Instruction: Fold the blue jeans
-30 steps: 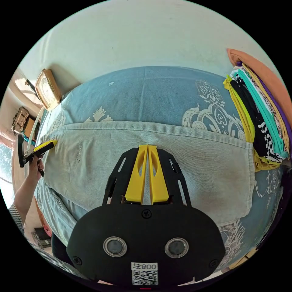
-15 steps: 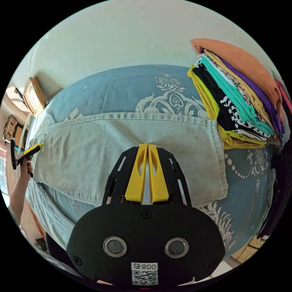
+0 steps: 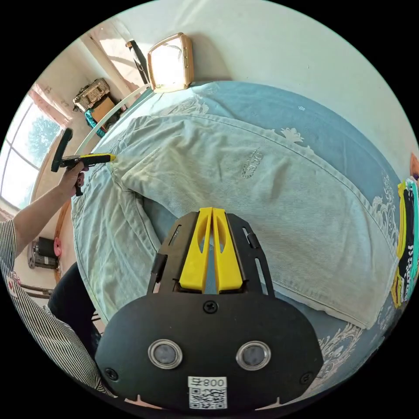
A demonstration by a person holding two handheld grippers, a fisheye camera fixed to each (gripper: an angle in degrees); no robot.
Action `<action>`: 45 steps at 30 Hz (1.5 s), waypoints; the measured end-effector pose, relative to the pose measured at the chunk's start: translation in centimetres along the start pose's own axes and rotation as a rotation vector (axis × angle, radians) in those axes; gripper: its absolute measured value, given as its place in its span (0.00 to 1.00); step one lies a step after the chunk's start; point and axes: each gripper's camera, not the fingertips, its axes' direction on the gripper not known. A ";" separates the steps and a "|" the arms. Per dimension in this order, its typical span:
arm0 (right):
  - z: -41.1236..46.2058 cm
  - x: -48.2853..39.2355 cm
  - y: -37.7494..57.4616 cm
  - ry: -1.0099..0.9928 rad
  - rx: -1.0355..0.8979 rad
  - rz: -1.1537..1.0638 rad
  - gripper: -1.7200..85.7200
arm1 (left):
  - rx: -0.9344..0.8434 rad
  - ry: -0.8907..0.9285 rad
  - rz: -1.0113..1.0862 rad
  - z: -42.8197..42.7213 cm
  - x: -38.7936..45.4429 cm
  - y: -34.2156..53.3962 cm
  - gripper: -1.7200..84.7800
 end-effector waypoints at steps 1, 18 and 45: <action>-0.2 -0.9 -0.4 -0.006 0.057 0.024 0.02 | -0.020 0.045 -0.045 -0.5 -1.2 -0.1 0.02; 3.5 -32.7 -9.4 -0.151 -0.033 -0.320 0.03 | -0.029 0.020 -0.102 -3.8 -12.4 7.3 0.02; 13.2 -55.3 -26.8 -0.138 -0.031 -0.579 0.03 | 0.132 0.169 -0.102 -4.1 -22.6 7.2 0.02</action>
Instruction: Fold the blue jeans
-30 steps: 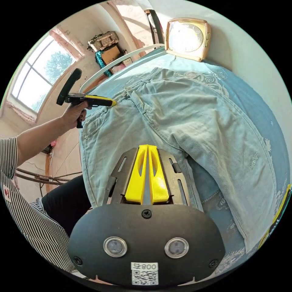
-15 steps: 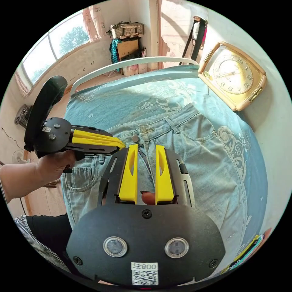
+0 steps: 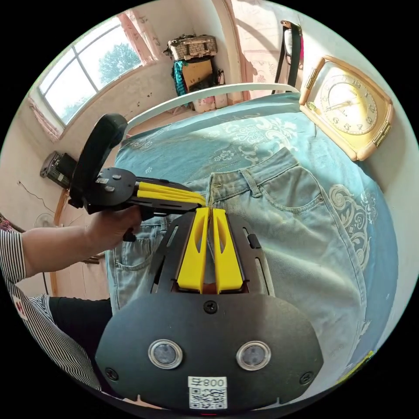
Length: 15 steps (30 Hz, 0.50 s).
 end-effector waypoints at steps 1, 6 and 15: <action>1.9 -0.1 -0.4 0.007 -0.052 0.003 0.04 | 0.020 -0.005 -0.019 -0.4 -0.5 0.1 0.02; 3.1 0.5 -1.3 -0.004 -0.012 0.016 0.05 | 0.197 -0.002 -0.021 -3.8 -1.2 0.1 0.02; 1.7 3.0 -1.9 -0.012 0.033 0.078 0.03 | 0.017 -0.034 0.056 1.8 -1.4 -3.3 0.02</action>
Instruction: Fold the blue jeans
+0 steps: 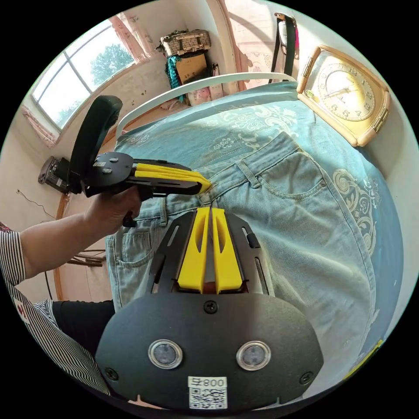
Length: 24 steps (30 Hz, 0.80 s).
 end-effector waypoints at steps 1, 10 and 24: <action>-0.6 0.8 0.5 0.010 0.025 0.032 0.03 | 0.001 0.000 0.002 0.3 0.0 -0.3 0.02; 2.4 5.7 0.4 -0.020 -0.052 0.095 0.02 | -0.026 -0.020 0.029 2.5 1.7 -3.9 0.02; -4.2 19.9 -1.0 0.155 0.046 0.229 0.05 | -0.016 0.081 0.302 8.2 7.4 -20.6 0.11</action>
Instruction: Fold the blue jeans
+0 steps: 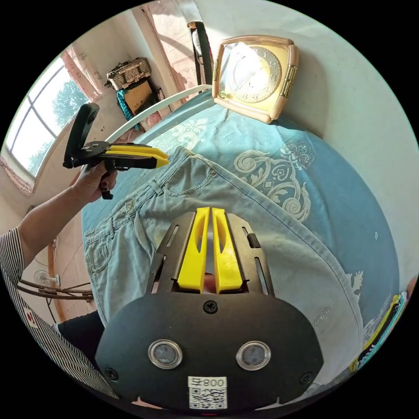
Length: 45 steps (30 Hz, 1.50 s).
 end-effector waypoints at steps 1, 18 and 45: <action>0.3 1.2 -0.5 0.039 -0.026 -0.019 0.07 | -0.021 0.002 0.016 0.8 0.1 -1.7 0.12; 5.8 10.2 -5.8 0.173 -0.274 -0.165 0.12 | -0.442 -0.179 0.399 14.7 6.6 -15.7 0.16; 0.7 16.8 -4.8 -0.033 -0.253 -0.112 0.15 | -0.508 -0.210 0.479 15.8 13.7 -19.4 0.13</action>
